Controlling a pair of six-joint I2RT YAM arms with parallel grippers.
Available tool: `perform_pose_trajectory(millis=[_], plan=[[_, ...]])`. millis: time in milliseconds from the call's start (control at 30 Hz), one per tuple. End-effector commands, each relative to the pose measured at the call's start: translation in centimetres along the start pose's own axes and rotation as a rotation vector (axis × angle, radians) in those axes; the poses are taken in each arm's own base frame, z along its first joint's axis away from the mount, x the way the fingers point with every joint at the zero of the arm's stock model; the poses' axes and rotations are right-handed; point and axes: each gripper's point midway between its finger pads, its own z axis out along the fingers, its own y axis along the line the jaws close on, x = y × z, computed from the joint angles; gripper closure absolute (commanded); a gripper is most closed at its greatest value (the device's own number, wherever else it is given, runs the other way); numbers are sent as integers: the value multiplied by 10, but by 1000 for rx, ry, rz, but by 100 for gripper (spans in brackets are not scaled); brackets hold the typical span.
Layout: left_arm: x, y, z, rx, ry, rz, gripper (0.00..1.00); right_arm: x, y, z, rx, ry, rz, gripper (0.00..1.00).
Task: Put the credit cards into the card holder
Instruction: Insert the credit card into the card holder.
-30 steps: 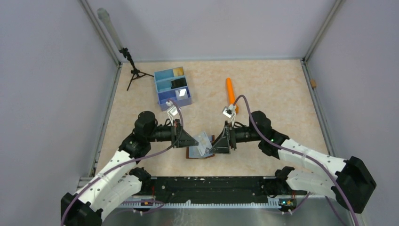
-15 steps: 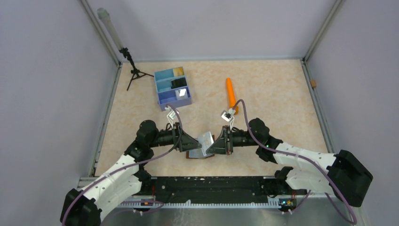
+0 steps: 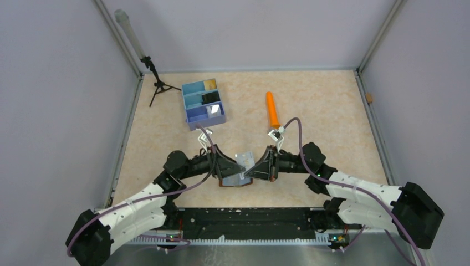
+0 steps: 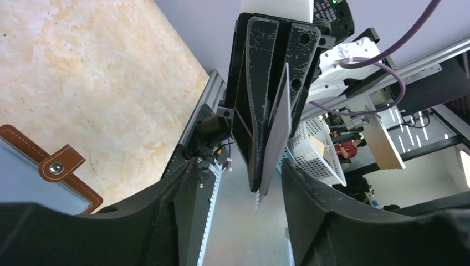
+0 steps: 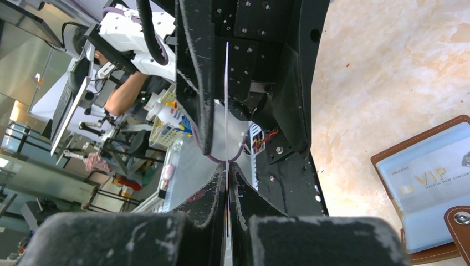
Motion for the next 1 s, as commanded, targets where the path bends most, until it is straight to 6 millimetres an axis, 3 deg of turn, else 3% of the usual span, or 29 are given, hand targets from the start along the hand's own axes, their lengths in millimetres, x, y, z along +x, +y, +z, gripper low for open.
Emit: perform_pose_trajectory(millis=[0, 200, 300, 333, 367, 467, 533, 667, 800, 967], plan=[[-9, -10, 8, 47, -58, 13, 45, -7, 16, 1, -58, -31, -55, 100], [-13, -13, 10, 49, -106, -2, 74, 0, 5, 1, -23, -17, -32, 100], [-17, -2, 8, -2, -145, -25, 97, 6, -8, 0, 33, 3, -15, 100], [-17, 2, 8, -22, -154, -27, 100, 9, -14, -1, 64, 13, -4, 98], [-18, 9, 7, -59, -165, -29, 100, 11, -22, -2, 104, 16, 8, 90], [-22, 42, 0, -234, -206, -53, 100, 17, -48, -8, 249, 21, 39, 48], [-22, 56, -6, -323, -215, -40, 100, 23, -65, -17, 352, 28, 54, 37], [-25, 79, -20, -483, -231, -15, 100, 32, -100, -37, 581, 33, 92, 31], [-15, 107, -33, -637, -180, -40, 100, 37, -117, -43, 692, 46, 120, 30], [-5, 122, -38, -721, -121, -70, 100, 43, -136, -43, 805, 57, 137, 30]])
